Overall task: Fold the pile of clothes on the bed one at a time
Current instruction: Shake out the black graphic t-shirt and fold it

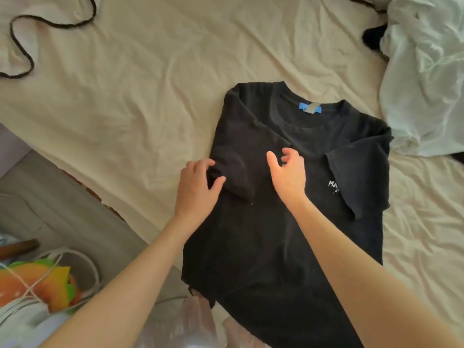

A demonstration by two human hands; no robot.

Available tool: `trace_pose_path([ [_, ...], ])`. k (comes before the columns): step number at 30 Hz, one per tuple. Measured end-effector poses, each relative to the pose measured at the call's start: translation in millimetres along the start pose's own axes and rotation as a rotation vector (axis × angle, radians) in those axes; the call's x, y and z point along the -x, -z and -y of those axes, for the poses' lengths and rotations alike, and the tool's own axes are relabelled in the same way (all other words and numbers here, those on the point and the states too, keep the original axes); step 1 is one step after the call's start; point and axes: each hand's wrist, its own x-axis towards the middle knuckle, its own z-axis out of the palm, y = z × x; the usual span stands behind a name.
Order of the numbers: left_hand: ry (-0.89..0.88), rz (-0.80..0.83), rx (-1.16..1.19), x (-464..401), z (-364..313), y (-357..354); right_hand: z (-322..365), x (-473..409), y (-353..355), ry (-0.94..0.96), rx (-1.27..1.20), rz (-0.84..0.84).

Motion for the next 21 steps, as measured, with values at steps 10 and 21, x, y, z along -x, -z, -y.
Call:
trace_pose_path([
  [10,0.412,0.054,0.472,-8.0,31.6,-7.2,85.8,-69.2,-53.6,0.501,0.340,0.004],
  [21,0.353,0.109,0.519,0.9,53.2,0.8,75.5,-61.2,-69.7,0.539,0.297,-0.082],
])
